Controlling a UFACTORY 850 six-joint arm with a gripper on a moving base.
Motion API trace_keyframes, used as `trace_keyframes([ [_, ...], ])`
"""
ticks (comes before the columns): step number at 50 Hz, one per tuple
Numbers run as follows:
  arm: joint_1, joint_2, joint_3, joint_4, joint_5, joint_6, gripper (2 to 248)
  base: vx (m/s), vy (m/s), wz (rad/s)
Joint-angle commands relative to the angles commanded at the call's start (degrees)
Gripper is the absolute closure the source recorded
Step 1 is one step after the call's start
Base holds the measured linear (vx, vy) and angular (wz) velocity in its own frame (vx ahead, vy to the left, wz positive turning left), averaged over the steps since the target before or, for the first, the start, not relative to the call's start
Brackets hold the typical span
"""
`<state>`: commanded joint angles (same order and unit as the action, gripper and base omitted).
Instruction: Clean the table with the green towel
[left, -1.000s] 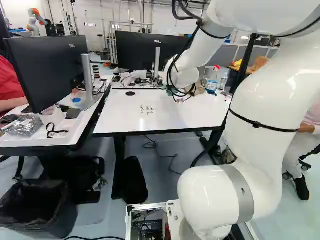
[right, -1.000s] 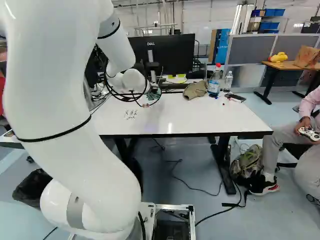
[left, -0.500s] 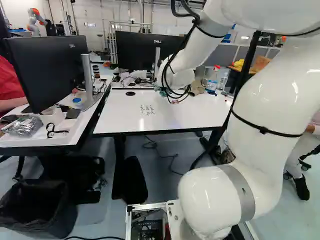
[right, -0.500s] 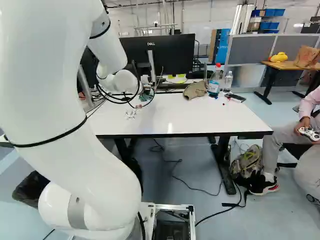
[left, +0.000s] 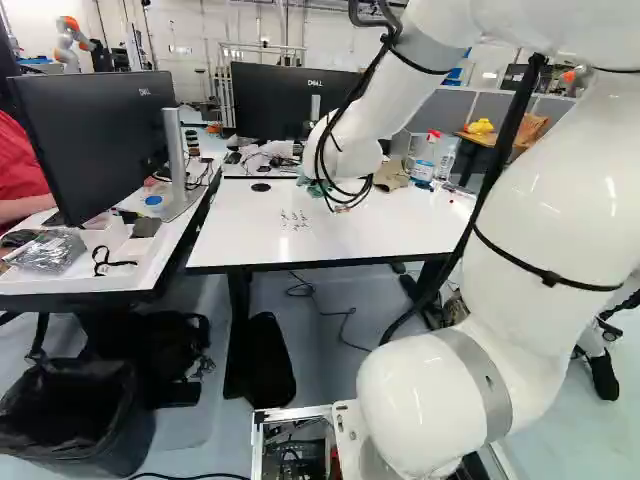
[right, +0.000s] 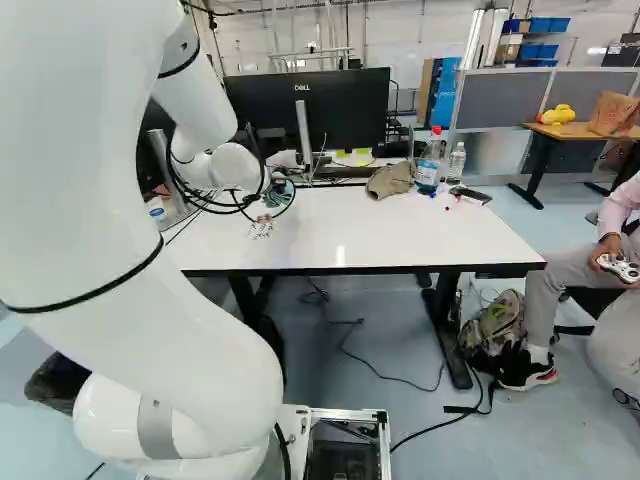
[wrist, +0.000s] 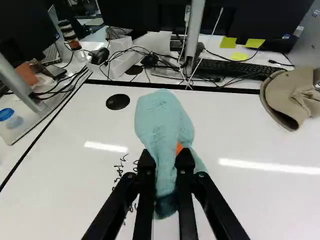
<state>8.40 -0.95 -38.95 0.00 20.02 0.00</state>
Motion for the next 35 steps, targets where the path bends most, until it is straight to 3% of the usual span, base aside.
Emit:
trace_keyframes([
  [27, 4.08, 6.23, 6.17, 0.0, 0.0, 0.0, 202, 0.0, 0.0, 0.0],
  [35, 4.31, 6.58, 6.51, 0.0, 0.0, 0.0, 202, 0.0, 0.0, 0.0],
])
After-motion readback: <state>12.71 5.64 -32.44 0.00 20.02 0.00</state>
